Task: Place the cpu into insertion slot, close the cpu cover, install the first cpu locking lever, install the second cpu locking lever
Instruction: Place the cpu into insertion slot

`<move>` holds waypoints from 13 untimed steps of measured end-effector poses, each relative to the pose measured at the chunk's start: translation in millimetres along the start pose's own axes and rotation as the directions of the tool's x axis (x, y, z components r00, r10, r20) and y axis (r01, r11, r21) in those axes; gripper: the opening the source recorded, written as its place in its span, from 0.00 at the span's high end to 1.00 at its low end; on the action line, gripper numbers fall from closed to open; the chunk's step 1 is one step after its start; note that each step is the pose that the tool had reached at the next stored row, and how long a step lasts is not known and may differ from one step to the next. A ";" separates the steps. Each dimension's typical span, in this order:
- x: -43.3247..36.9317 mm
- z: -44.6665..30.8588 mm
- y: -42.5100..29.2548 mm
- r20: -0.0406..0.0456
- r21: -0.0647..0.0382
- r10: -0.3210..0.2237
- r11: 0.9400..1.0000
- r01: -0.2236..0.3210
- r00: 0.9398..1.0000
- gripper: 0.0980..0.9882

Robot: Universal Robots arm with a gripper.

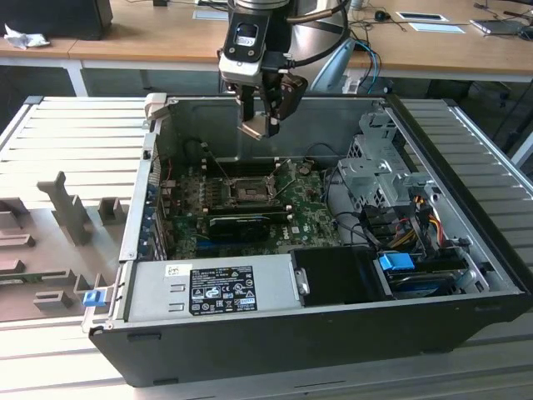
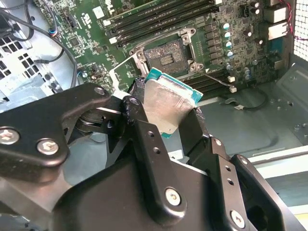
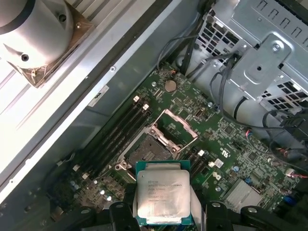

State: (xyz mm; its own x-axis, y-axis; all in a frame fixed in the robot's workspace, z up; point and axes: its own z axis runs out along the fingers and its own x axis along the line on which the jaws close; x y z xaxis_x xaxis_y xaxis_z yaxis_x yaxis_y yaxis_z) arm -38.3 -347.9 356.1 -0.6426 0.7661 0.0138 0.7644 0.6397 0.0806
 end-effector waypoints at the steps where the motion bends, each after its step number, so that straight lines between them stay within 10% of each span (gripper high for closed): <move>1: 0.0 0.0 0.0 0.001 0.000 0.008 1.000 -0.008 1.000 0.52; 13: 0.0 1.7 -0.1 0.015 -0.001 0.156 0.988 -0.156 0.988 0.52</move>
State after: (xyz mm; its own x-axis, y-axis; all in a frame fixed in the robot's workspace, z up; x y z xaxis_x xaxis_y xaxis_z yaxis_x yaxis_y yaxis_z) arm -38.3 -347.9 354.4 -0.5145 0.8574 0.0110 0.8552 0.5122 0.0787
